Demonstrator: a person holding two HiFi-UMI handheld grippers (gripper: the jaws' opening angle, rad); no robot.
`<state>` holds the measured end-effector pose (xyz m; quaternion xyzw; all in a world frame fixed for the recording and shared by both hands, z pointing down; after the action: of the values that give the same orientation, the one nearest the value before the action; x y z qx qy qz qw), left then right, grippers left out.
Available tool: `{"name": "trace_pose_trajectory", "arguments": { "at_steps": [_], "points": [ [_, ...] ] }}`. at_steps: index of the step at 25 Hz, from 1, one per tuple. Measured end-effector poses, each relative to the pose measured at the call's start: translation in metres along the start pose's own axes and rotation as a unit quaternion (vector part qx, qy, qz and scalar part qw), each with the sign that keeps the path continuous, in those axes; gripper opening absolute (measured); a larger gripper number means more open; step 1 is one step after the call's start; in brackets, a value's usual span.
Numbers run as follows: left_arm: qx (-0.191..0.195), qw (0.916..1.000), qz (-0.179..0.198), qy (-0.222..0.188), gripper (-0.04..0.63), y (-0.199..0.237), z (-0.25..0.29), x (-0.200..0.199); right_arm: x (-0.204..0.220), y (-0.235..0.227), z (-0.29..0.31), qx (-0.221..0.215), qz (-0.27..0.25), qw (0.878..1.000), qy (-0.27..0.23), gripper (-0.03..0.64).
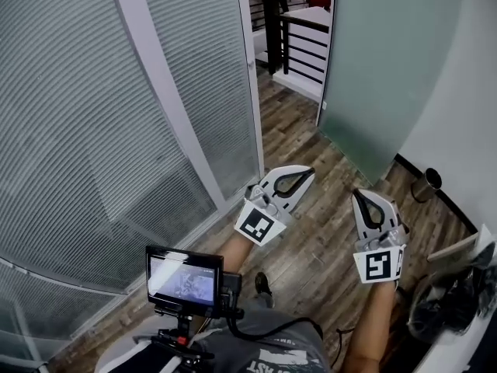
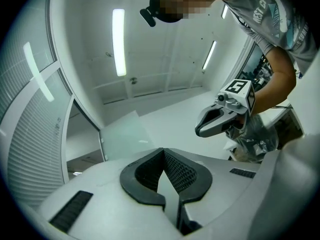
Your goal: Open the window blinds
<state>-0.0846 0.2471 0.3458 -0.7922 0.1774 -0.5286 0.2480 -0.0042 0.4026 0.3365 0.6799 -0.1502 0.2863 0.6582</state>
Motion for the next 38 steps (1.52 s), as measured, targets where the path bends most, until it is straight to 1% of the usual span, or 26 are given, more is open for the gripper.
{"name": "trace_pose_trajectory", "arguments": {
  "at_steps": [3, 7, 9, 12, 15, 17, 21, 25, 30, 33, 36, 38],
  "points": [
    [0.006, 1.0, -0.006, -0.001, 0.005, 0.041, 0.027, 0.041, 0.019, -0.016, 0.054, 0.001, -0.002, 1.0, 0.013, 0.005],
    [0.021, 0.9995, -0.007, -0.023, 0.005, 0.081, 0.063, 0.081, 0.036, -0.041, 0.106, 0.018, -0.004, 1.0, 0.023, 0.005],
    [0.023, 0.9993, -0.007, -0.027, 0.005, 0.1, 0.078, 0.095, 0.044, -0.052, 0.127, 0.024, -0.007, 0.999, 0.024, 0.005],
    [0.023, 0.9995, -0.008, -0.022, 0.005, 0.119, 0.086, 0.111, 0.053, -0.061, 0.155, 0.018, -0.01, 0.999, 0.026, 0.005],
    [0.014, 0.9996, 0.012, -0.023, 0.005, 0.138, 0.086, 0.119, 0.054, -0.067, 0.181, 0.015, -0.008, 1.0, 0.012, 0.005],
    [0.004, 0.9997, 0.019, -0.015, 0.005, 0.151, 0.08, 0.127, 0.053, -0.064, 0.201, 0.006, -0.011, 1.0, -0.003, 0.005],
    [-0.025, 0.9994, 0.019, 0.011, 0.005, 0.183, 0.057, 0.149, 0.046, -0.055, 0.25, -0.018, -0.018, 0.999, -0.029, 0.005],
    [-0.066, 0.9962, 0.043, 0.037, 0.005, 0.216, 0.04, 0.166, 0.04, -0.055, 0.299, -0.047, -0.025, 0.996, -0.07, 0.005],
    [-0.101, 0.9905, 0.062, 0.069, 0.005, 0.25, 0.029, 0.184, 0.038, -0.064, 0.353, -0.07, -0.028, 0.99, -0.116, 0.005],
    [-0.135, 0.9843, 0.071, 0.089, 0.005, 0.275, 0.022, 0.199, 0.039, -0.063, 0.393, -0.097, -0.028, 0.984, -0.148, 0.005],
    [-0.155, 0.9774, 0.078, 0.12, 0.005, 0.289, 0.029, 0.223, 0.057, -0.064, 0.428, -0.122, -0.015, 0.978, -0.17, 0.005],
    [-0.16, 0.9756, 0.08, 0.126, 0.005, 0.296, 0.043, 0.24, 0.075, -0.067, 0.45, -0.137, -0.012, 0.975, -0.173, 0.005]
  ]
}}
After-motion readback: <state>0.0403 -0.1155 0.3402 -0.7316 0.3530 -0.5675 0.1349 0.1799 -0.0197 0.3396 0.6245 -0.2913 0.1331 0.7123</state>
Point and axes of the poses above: the fingertips, and each gripper's own axes: z forward along the fingers, y to its left, x out of its underside, the point moved 6 cm from there along -z, backward along the fingers, and after that the axes turned 1 degree about y, right-handed, at the moved point
